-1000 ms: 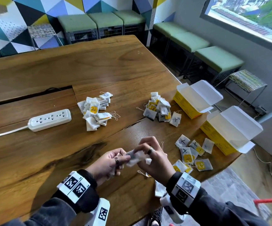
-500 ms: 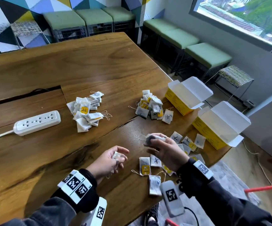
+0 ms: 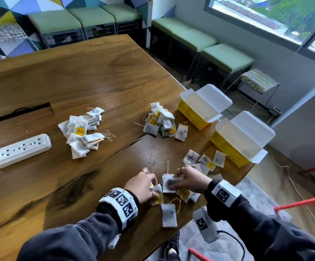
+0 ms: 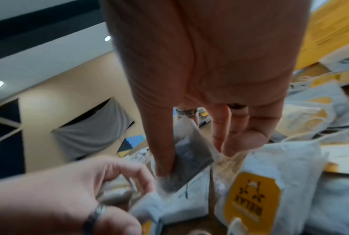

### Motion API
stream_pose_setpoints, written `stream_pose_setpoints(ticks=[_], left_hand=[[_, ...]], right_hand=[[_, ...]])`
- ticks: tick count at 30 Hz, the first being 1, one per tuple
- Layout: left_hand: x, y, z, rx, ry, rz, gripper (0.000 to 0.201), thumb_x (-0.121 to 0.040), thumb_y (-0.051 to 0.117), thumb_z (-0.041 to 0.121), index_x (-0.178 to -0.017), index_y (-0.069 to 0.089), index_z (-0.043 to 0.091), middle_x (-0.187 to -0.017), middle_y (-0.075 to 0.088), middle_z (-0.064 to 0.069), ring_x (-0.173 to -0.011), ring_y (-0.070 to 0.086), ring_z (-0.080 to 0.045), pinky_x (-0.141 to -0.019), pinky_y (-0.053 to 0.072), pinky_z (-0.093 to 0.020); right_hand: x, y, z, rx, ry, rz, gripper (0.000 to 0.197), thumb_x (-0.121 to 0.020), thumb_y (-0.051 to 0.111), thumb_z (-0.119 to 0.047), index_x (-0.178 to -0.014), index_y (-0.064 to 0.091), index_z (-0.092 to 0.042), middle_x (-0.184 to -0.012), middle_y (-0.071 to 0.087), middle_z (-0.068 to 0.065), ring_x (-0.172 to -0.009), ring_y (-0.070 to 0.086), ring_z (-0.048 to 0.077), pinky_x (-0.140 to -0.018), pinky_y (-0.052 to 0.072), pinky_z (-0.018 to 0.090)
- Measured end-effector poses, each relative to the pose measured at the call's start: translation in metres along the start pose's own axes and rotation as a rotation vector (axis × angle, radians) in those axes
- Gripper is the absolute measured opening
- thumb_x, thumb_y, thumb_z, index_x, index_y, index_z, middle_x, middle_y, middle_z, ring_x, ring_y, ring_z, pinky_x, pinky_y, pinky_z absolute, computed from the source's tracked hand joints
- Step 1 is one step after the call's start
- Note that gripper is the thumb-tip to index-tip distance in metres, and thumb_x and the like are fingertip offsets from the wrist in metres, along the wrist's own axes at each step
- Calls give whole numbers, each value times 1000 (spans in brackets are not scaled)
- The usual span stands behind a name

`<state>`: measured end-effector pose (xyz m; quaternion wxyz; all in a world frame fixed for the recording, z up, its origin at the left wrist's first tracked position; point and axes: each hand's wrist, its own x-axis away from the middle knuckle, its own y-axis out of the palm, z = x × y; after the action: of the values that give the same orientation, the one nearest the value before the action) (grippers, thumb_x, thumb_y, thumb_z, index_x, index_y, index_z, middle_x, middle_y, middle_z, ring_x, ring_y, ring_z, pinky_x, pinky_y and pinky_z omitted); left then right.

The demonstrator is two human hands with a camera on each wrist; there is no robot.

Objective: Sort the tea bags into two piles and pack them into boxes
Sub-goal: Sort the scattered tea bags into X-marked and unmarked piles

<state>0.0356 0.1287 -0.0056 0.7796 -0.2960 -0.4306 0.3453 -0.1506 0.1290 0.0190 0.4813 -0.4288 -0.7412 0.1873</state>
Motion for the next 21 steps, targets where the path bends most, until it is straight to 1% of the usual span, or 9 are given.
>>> stream_pose_setpoints(ticks=[3,5,7,9,12,14,16,19,21], left_hand=[[-2,1,-3,34,58,19,17,-80,69,23,-84,53,29,-106,57,1,-102,58,-20,-84,49,-31],[-2,-1,-5,107,71,13,20,-81,66,17,-90,52,28,-104,64,0,-98,61,-19,-83,51,-33],[-2,-6,-7,222,108,85,28,-80,66,8,-100,56,26,-93,63,6,-86,61,-13,-76,52,-26],[-1,-16,-11,310,170,277,34,-76,68,1,-103,61,21,-86,60,9,-80,61,-10,-69,49,-15],[5,-27,-26,323,295,516,41,-69,73,-2,-91,64,31,-84,67,11,-76,64,-7,-68,51,-16],[10,-26,-40,262,311,397,45,-69,74,1,-93,59,36,-84,67,16,-77,64,-4,-70,53,-21],[15,-26,-54,279,269,233,39,-66,81,13,-85,57,39,-80,66,18,-79,64,-1,-75,51,-17],[20,-29,-71,339,128,221,45,-61,85,27,-86,51,44,-82,59,15,-87,56,9,-75,38,-1],[22,-33,-77,391,18,233,40,-64,82,33,-88,52,43,-84,57,13,-79,55,6,-73,37,-5]], right_hand=[[-9,12,-5,178,-43,49,30,-79,69,-38,-97,62,-14,-100,48,5,-100,46,19,-77,35,24],[-14,19,-2,178,-31,61,38,-80,69,-35,-108,61,-11,-114,49,10,-110,46,25,-88,37,26],[-16,22,-1,159,-31,88,37,-80,68,-34,-109,60,-11,-117,51,12,-111,47,27,-90,38,27],[-19,22,-1,125,-34,122,35,-81,67,-33,-107,61,-11,-116,53,10,-110,48,25,-89,38,27],[-23,21,-2,86,-39,157,29,-81,67,-31,-102,63,-12,-109,55,8,-108,51,23,-86,37,24],[-26,22,-3,71,-43,164,29,-80,67,-33,-101,62,-12,-99,50,4,-107,51,24,-84,37,24],[-28,24,-5,65,-40,161,34,-79,67,-37,-102,61,-13,-97,43,0,-106,50,23,-85,37,26],[-30,27,-9,65,-28,166,37,-78,68,-41,-103,60,-16,-98,38,-1,-105,48,23,-80,34,23],[-32,28,-11,64,-4,166,38,-77,70,-40,-104,59,-15,-98,37,-1,-105,48,23,-81,34,24]])
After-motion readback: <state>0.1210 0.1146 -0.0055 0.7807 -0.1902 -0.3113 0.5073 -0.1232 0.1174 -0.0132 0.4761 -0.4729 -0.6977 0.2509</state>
